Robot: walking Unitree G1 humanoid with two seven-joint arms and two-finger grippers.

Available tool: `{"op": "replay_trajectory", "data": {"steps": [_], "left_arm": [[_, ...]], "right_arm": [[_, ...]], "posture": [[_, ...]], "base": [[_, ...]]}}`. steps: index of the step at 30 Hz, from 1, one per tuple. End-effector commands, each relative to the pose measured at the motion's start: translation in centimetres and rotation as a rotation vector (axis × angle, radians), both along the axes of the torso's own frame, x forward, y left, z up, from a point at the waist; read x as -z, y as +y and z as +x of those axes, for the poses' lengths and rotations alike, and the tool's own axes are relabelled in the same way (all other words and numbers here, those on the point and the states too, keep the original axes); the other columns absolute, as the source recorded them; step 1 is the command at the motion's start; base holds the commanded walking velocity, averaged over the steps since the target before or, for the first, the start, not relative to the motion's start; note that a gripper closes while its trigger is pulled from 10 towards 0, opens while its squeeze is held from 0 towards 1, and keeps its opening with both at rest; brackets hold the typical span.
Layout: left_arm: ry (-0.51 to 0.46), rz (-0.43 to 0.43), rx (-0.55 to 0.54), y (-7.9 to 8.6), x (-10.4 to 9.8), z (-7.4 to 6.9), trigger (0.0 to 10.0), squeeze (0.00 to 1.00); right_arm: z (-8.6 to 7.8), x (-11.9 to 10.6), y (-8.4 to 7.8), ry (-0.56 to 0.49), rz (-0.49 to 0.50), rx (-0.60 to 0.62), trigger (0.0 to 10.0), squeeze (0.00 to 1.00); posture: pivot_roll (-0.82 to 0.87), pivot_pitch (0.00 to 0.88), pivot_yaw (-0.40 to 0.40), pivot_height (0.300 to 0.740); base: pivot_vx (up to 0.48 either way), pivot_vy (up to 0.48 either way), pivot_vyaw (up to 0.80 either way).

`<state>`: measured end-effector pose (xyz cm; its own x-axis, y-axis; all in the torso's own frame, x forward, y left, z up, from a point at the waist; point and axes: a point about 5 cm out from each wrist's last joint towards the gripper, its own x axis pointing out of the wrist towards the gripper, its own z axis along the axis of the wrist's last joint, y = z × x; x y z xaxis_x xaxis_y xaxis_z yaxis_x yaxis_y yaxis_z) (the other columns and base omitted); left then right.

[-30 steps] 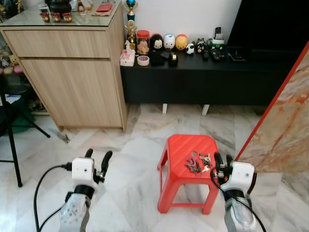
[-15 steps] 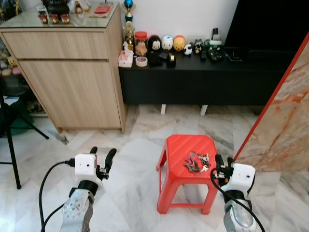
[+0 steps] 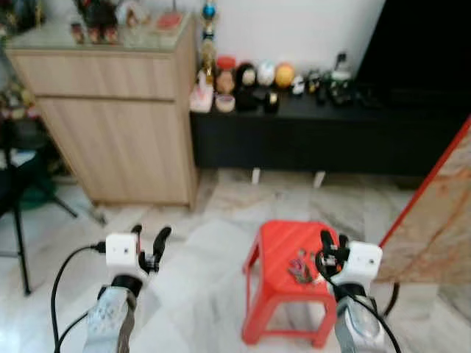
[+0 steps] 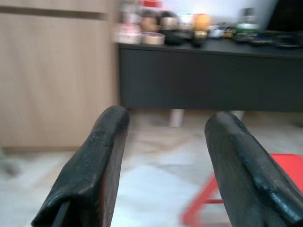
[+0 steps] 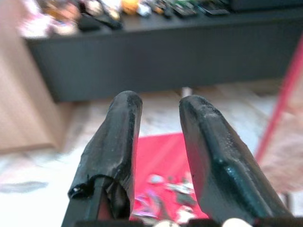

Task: Hang keys on a hook

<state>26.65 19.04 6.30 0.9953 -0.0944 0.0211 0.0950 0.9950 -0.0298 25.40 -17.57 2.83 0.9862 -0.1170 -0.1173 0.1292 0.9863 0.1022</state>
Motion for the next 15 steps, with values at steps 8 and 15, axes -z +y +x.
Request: {"op": "replay_trajectory", "data": {"steps": [8,15], "left_arm": [[-0.006,0.013,-0.007,0.36,-0.49,0.17,10.0,0.00],[0.004,0.008,-0.011,0.14,-0.35,0.21,10.0,0.00]], "right_arm": [[0.61,-0.62,0.41,-0.013,0.008,-0.015,10.0,0.00],[0.76,-0.77,0.35,-0.018,0.013,-0.016,10.0,0.00]], "posture": [[0.06,0.000,-0.073,0.740],[0.06,0.000,-0.077,0.740]], "base": [[0.142,0.000,0.00],[0.000,0.000,0.00]]}}
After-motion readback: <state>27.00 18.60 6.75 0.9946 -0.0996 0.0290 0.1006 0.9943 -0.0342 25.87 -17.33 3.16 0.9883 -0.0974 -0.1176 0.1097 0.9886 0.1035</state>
